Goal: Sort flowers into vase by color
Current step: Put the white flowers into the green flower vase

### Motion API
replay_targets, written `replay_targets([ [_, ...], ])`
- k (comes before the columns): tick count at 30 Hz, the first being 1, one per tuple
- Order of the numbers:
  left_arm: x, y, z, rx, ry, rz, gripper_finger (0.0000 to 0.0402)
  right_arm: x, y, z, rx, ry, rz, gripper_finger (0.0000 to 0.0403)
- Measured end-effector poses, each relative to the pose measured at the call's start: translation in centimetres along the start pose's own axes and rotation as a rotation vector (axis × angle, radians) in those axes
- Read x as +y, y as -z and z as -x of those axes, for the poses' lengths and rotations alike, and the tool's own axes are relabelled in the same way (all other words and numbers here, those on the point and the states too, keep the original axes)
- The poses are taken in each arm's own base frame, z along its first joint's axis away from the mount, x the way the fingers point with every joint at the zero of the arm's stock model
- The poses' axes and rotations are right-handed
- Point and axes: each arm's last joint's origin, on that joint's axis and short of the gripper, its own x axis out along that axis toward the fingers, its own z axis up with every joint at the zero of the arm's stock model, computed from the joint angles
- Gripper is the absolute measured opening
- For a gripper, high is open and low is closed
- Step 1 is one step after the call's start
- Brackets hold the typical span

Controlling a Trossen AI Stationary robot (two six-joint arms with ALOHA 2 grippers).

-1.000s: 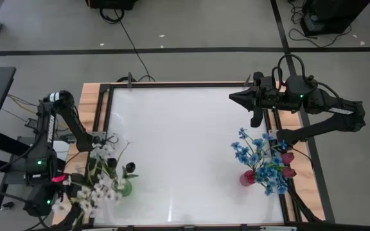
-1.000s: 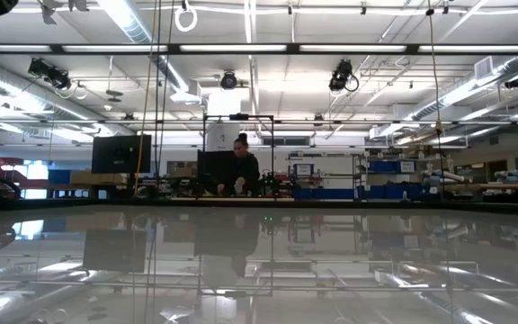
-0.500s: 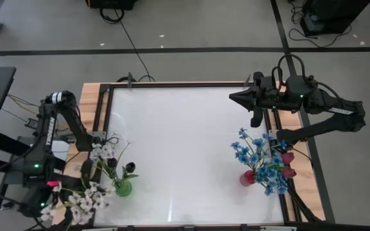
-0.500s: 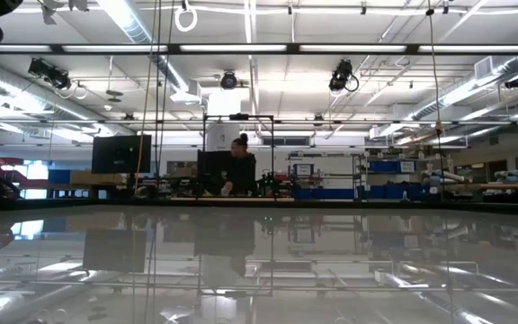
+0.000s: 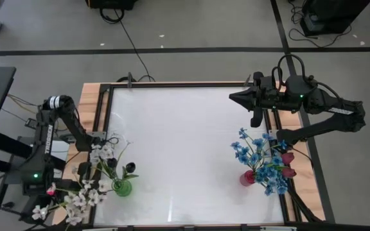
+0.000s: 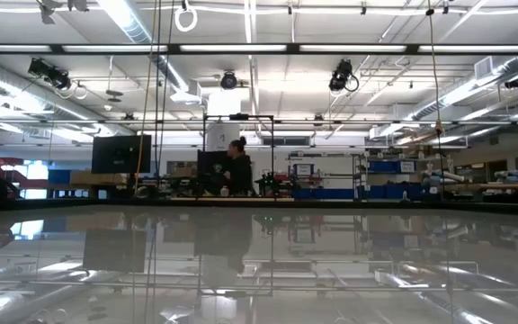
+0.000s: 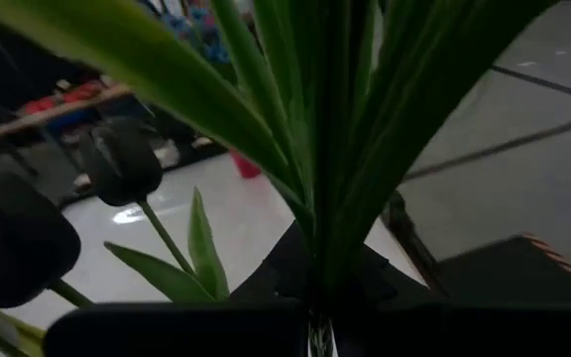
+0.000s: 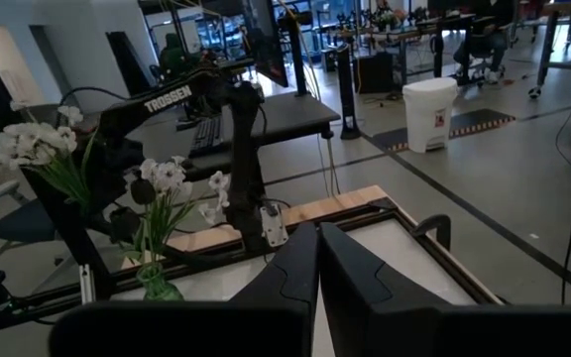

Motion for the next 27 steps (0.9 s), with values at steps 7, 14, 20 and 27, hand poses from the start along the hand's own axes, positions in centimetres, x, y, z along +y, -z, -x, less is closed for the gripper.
replay_targets([
  [7,-0.4,0.6,-2.0,0.003,-0.103,0.005,0.0022,0.0,0.0,0.0,0.000,0.000,0.000,0.0023],
  [14,0.1,1.0,-3.4,0.086,-0.141,-0.009,0.0022,0.0,0.0,0.0,0.000,0.000,0.000,0.0023],
  [20,0.4,1.4,-3.5,0.155,-0.126,0.047,0.0022,0.0,0.0,0.0,0.000,0.000,0.000,0.0023],
  [27,0.3,1.6,-3.4,0.204,-0.103,0.094,0.0024,0.0,0.0,0.0,0.000,0.000,0.000,0.0023],
])
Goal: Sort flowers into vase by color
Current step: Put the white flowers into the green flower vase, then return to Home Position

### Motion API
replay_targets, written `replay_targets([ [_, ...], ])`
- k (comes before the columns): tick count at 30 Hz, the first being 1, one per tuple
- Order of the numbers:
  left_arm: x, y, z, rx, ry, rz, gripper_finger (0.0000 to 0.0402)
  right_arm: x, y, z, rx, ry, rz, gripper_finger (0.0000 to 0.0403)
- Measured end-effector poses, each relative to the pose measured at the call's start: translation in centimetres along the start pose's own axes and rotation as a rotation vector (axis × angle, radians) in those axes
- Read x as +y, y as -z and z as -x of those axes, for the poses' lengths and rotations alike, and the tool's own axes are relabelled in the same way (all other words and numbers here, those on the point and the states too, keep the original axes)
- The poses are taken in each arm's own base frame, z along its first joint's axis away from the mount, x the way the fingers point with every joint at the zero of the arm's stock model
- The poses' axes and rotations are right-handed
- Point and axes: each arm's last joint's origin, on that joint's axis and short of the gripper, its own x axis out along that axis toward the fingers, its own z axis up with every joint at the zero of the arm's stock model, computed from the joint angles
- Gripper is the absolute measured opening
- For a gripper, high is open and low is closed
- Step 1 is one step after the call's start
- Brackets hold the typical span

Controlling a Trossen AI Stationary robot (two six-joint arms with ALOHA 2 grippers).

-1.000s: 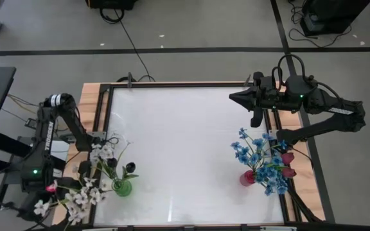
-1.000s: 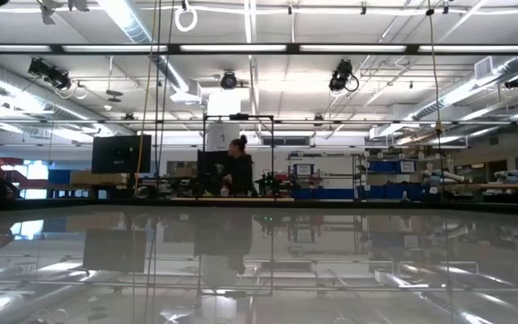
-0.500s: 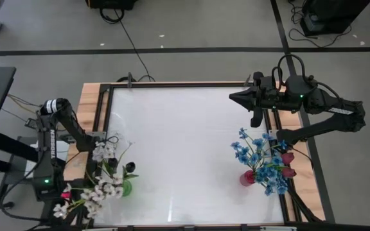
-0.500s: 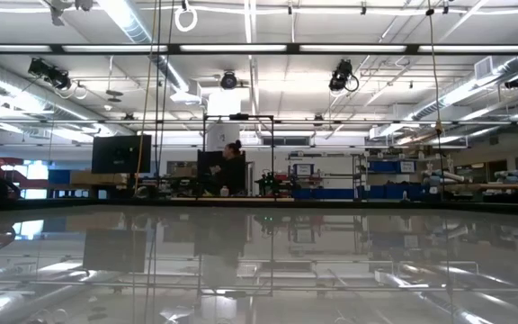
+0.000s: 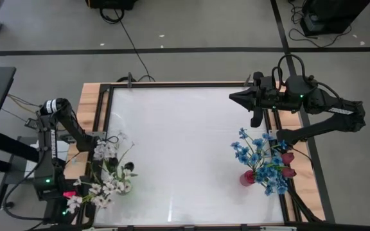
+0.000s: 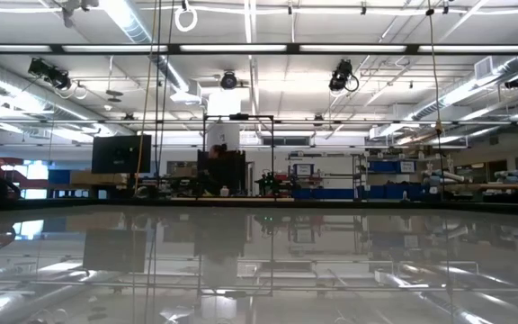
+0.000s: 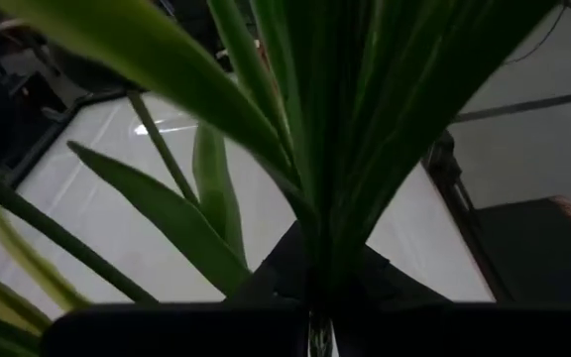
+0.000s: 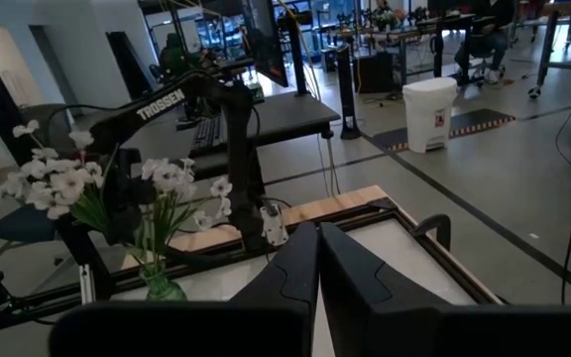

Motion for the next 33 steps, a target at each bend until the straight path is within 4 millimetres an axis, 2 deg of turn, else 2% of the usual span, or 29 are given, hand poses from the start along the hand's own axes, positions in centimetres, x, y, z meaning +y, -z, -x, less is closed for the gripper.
replay_targets([
  [5,-0.1,1.4,-0.5,0.016,0.002,0.045,0.0037,0.0,0.0,0.0,0.000,0.000,0.000,0.0023],
  [8,-0.1,1.7,-0.3,0.028,0.016,0.062,0.0060,0.0,0.0,0.0,0.000,0.000,0.000,0.0023],
  [20,1.2,0.7,0.5,0.080,0.081,0.194,0.0212,0.0,0.0,0.0,0.000,0.000,0.000,0.0023],
  [26,1.4,0.4,1.8,0.199,0.229,0.130,0.0260,0.0,0.0,0.0,0.000,0.000,0.000,0.0023],
  [33,0.7,-0.9,4.0,0.312,0.433,0.077,0.0286,0.0,0.0,0.0,0.000,0.000,0.000,0.0023],
])
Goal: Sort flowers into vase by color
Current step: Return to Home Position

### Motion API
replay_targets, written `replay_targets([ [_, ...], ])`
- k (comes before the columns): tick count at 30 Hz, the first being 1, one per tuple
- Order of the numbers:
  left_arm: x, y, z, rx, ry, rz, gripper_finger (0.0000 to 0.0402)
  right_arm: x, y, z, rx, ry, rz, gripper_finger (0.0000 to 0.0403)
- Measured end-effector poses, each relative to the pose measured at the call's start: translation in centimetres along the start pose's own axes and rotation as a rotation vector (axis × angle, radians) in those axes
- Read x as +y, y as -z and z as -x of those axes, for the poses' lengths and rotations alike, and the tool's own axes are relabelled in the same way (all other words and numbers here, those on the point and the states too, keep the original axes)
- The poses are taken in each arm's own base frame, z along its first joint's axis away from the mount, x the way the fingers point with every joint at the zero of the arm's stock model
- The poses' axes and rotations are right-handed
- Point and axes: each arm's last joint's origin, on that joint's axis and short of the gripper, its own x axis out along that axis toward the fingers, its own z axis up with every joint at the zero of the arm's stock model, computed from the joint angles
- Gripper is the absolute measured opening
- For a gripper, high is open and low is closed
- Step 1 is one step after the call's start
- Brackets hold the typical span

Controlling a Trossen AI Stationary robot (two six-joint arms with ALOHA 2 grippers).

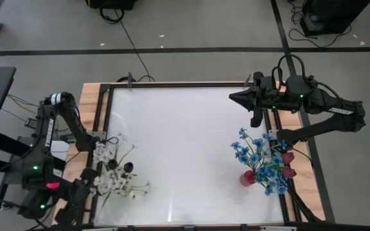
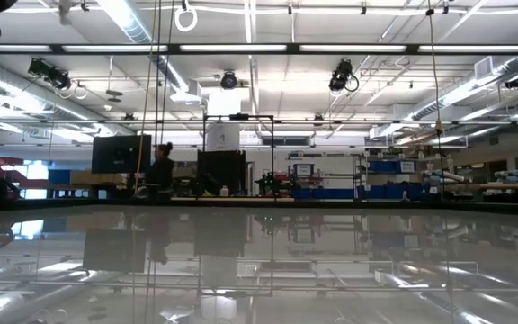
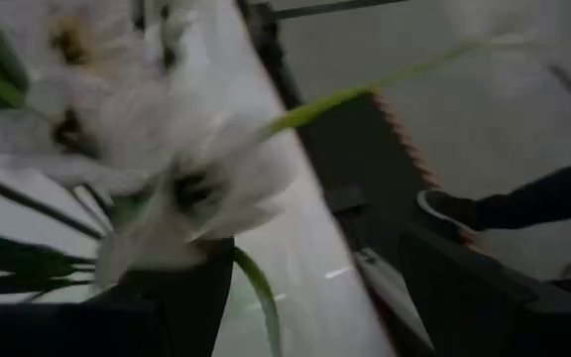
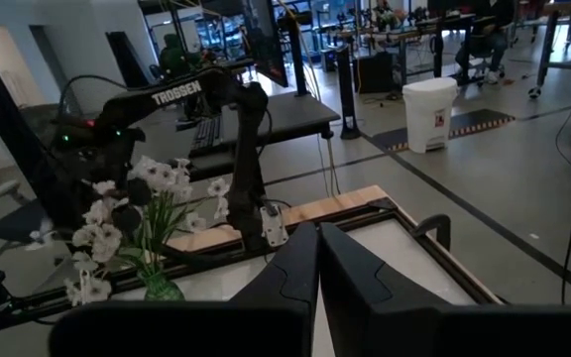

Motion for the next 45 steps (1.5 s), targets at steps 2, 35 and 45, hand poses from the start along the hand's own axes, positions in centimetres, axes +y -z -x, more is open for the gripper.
replay_targets([
  [2,-0.3,-0.6,0.7,0.002,0.033,-0.001,0.0288,0.0,0.0,0.0,0.000,0.000,0.000,0.0023],
  [35,10.0,-21.3,10.7,-0.399,-0.110,-0.279,0.0160,0.0,0.0,0.0,0.000,0.000,0.000,0.0023],
  [45,21.3,-27.2,8.0,-0.585,-0.272,-0.159,0.0155,0.0,0.0,0.0,0.000,0.000,0.000,0.0023],
])
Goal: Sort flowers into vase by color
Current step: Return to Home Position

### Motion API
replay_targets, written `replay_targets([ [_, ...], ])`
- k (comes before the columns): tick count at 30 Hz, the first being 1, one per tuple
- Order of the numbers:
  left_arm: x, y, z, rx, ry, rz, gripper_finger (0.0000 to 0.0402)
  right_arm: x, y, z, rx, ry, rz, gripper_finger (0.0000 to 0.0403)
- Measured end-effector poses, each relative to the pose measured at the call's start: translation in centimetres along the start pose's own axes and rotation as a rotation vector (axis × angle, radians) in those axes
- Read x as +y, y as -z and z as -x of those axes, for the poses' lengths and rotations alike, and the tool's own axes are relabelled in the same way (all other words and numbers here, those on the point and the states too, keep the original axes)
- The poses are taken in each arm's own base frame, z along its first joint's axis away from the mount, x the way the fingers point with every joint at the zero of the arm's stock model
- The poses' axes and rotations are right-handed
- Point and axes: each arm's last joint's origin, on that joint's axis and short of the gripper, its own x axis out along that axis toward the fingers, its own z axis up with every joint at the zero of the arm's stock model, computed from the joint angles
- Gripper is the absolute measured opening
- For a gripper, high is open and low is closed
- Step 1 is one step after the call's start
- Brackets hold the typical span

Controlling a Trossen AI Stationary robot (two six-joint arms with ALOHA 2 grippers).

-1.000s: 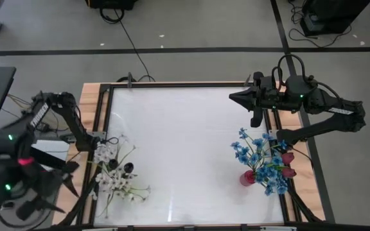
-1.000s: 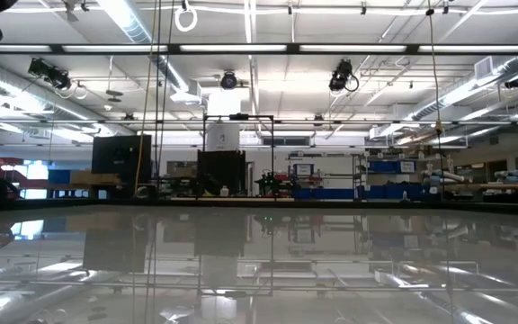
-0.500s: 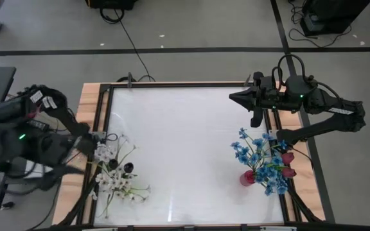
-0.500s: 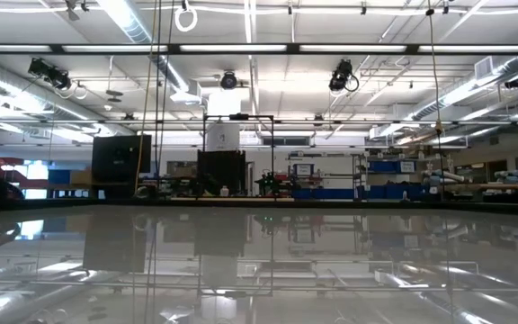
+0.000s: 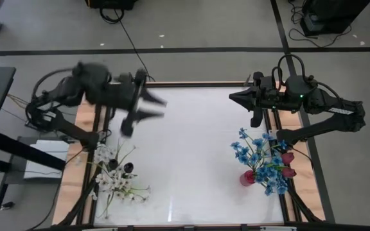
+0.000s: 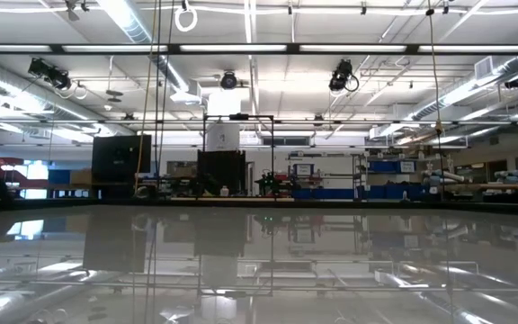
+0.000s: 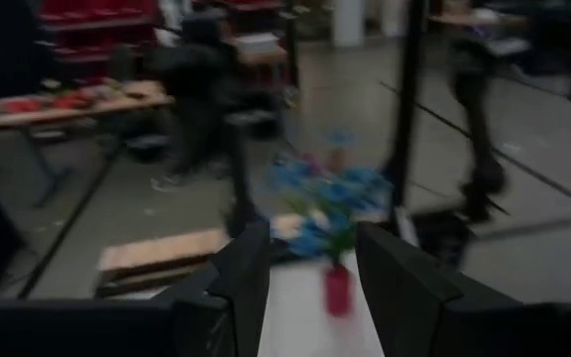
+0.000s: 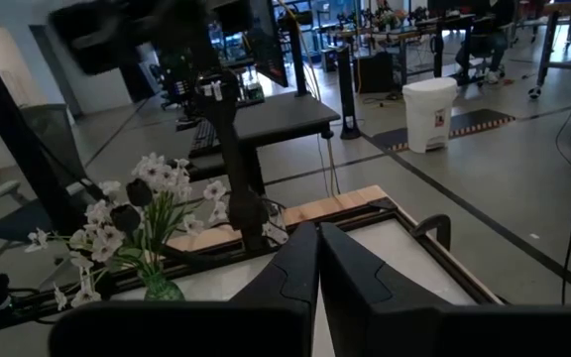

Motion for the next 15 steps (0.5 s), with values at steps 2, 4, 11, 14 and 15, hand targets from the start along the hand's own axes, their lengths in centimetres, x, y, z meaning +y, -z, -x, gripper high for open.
replay_targets([
  [2,2.1,0.0,-0.3,-0.021,-0.052,0.003,0.0155,0.0,0.0,0.0,0.000,0.000,0.000,0.0023],
  [4,3.8,0.2,0.0,-0.019,-0.117,-0.001,0.0155,0.0,0.0,0.0,0.000,0.000,0.000,0.0023],
  [11,8.1,2.8,-0.5,0.044,-0.210,0.107,0.0151,0.0,0.0,0.0,0.000,0.000,0.000,0.0023],
  [14,9.2,4.1,-0.6,0.063,-0.228,0.148,0.0140,0.0,0.0,0.0,-0.003,0.002,0.019,0.0023],
  [15,9.6,4.5,-0.7,0.063,-0.243,0.151,0.0136,0.0,-0.1,0.0,-0.008,0.003,0.043,0.0023],
])
